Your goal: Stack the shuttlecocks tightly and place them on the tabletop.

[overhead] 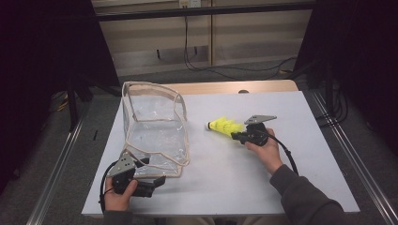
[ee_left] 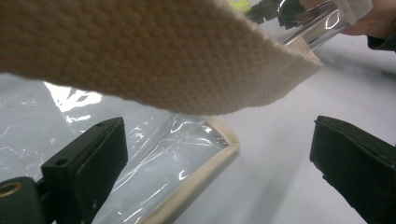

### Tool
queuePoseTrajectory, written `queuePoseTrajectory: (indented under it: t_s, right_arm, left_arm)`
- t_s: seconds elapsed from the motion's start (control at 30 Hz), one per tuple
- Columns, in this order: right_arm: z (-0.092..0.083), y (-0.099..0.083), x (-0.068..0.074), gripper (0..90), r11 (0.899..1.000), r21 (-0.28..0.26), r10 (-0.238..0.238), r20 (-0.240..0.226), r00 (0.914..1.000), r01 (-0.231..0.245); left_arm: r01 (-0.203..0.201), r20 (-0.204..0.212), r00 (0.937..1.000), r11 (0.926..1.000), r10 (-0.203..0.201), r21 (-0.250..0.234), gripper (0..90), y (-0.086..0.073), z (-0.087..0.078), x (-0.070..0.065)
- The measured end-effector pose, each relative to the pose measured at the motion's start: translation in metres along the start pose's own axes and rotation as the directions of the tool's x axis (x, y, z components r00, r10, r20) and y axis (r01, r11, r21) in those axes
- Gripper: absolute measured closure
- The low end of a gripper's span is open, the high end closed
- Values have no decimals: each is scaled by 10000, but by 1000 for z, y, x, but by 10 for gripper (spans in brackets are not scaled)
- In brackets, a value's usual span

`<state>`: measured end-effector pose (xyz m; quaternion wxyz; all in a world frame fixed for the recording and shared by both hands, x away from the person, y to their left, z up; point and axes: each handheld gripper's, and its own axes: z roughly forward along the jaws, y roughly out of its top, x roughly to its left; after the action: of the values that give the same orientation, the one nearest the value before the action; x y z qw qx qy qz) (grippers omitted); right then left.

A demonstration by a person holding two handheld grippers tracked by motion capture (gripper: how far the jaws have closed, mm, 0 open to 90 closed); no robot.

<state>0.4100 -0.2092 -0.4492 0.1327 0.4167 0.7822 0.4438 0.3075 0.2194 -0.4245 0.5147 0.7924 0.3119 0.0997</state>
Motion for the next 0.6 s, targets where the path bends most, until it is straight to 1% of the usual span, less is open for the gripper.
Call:
queuePoseTrajectory:
  t_s: [0.1,0.23,0.3,0.47,0.6]
  right_arm:
    - [0,1,2,887,9998,-190,61,-22,10000,-62]
    - [2,-1,2,877,10000,-10,58,-44,10000,-58]
    - [2,-1,2,875,9999,-1,138,-75,9999,-138]
    - [3,-1,3,863,10000,-30,67,-45,10000,-67]
    - [3,-2,3,823,9999,40,132,-13,9999,-132]
  left_arm:
    - [3,-4,10000,10000,-3,-2,41,0,0,0]
    - [-5,-8,10000,10000,5,15,41,0,0,0]
    - [-4,-2,10000,10000,4,-4,41,0,0,0]
    - [-6,-18,10000,10000,6,21,41,0,0,0]
    - [5,-16,10000,10000,-5,13,41,0,0,0]
